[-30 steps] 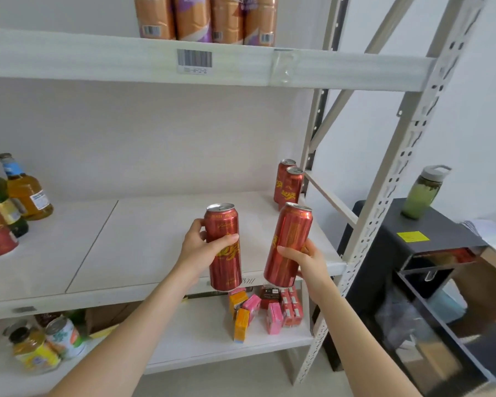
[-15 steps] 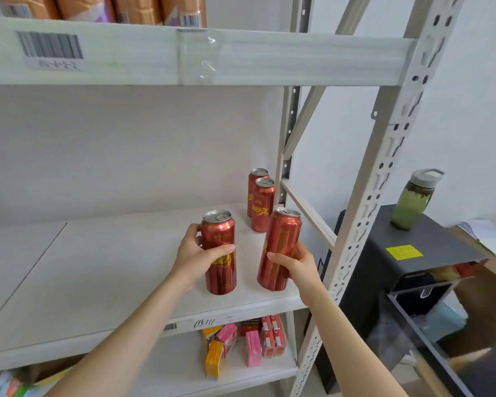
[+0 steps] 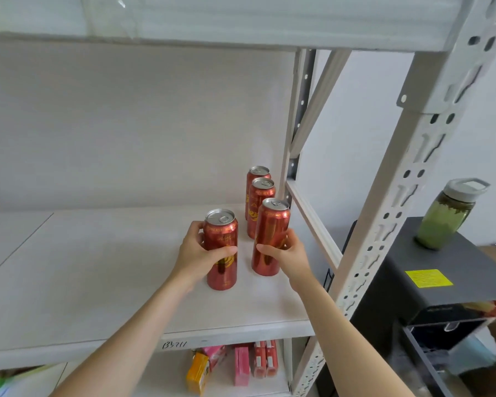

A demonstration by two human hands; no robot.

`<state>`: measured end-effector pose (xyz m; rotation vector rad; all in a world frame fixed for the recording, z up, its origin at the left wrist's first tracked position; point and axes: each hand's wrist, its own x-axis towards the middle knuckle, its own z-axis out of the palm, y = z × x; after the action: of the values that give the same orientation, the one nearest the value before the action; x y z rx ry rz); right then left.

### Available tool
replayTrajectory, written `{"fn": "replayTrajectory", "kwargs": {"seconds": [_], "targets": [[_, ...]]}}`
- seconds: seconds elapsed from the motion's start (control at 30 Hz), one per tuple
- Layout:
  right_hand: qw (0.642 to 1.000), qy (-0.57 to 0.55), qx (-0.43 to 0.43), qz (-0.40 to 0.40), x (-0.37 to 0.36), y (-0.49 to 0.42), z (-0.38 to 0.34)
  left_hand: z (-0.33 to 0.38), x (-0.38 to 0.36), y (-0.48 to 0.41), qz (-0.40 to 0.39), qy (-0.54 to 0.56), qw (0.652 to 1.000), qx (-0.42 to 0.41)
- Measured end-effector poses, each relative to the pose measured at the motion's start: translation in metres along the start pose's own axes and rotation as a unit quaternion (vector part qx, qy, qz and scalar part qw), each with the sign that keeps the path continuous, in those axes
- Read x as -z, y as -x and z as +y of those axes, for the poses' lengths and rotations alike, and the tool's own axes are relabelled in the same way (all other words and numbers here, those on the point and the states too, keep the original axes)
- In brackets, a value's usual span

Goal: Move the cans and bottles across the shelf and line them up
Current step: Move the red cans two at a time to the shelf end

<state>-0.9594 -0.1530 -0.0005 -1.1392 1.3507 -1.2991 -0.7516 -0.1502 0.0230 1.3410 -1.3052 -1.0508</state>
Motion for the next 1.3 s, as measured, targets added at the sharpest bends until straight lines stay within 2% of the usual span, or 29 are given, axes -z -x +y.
{"fn": "replayTrajectory", "kwargs": {"seconds": [0.3,0.87,0.97,1.07,1.17,1.3], "targets": [[1.0,0.013,0.028,-0.004,-0.004,-0.034,0.012,-0.008,-0.004,-0.012,-0.005,0.029,0.999,-0.015],[1.0,-0.008,0.016,0.008,-0.007,-0.042,0.028,-0.018,0.004,-0.015,-0.041,0.041,0.998,-0.022],[1.0,-0.007,0.005,0.027,-0.003,-0.03,0.036,-0.019,0.008,-0.015,-0.059,0.055,0.997,-0.007],[0.996,0.004,-0.004,0.085,0.003,-0.014,0.042,-0.016,0.014,-0.013,-0.079,0.065,0.995,0.01],[0.992,0.037,0.041,0.117,0.001,0.006,0.047,-0.016,0.02,-0.012,-0.095,0.057,0.993,0.03],[0.989,0.122,0.08,0.019,-0.019,0.023,0.05,-0.014,0.02,-0.01,-0.088,0.041,0.993,0.061]]}}
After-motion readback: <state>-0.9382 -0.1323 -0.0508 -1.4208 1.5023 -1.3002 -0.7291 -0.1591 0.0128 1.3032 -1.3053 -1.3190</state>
